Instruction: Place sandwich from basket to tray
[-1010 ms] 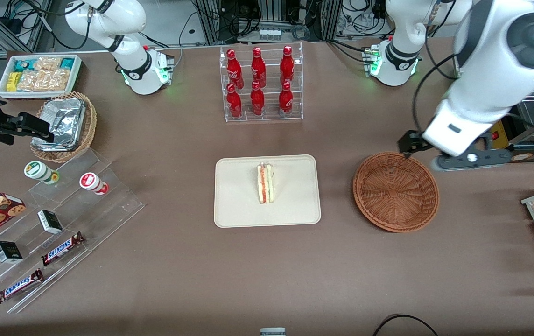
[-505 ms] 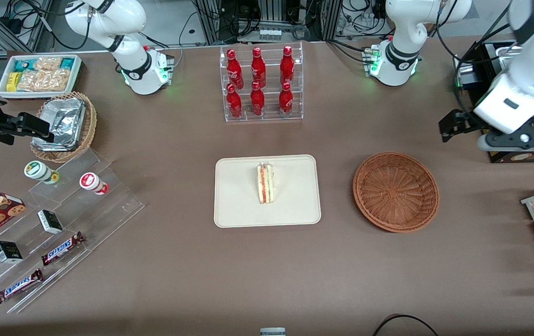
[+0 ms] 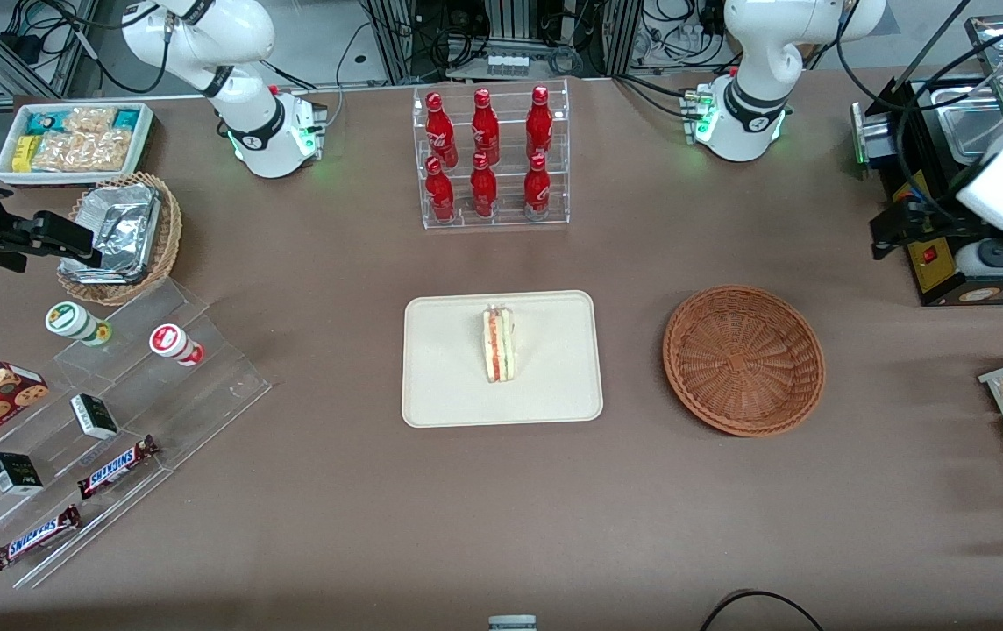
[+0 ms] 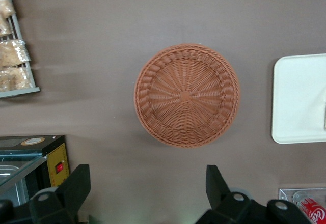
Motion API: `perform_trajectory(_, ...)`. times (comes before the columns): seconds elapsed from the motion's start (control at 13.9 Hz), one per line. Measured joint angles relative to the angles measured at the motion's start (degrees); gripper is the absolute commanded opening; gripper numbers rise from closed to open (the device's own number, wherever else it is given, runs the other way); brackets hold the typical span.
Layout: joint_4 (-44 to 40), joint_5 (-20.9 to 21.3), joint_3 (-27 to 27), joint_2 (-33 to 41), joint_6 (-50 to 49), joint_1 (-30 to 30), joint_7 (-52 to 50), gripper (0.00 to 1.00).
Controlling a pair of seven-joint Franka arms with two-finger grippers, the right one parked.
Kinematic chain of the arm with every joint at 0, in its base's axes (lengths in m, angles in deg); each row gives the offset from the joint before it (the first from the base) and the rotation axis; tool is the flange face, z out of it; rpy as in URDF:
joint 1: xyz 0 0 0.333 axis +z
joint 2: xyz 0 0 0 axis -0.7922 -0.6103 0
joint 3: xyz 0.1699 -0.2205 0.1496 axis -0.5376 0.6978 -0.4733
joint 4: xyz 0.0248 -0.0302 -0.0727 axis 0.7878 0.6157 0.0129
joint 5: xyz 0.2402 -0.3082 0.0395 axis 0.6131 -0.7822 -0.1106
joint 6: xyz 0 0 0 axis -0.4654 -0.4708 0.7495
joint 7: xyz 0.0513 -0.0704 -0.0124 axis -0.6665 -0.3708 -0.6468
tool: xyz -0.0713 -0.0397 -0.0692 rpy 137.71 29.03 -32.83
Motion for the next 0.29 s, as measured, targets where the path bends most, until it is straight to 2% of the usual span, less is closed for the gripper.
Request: perform_trajectory(0.29,-0.2,-0.1,0.3,0.0,0.0,1.3,0.7,1.0)
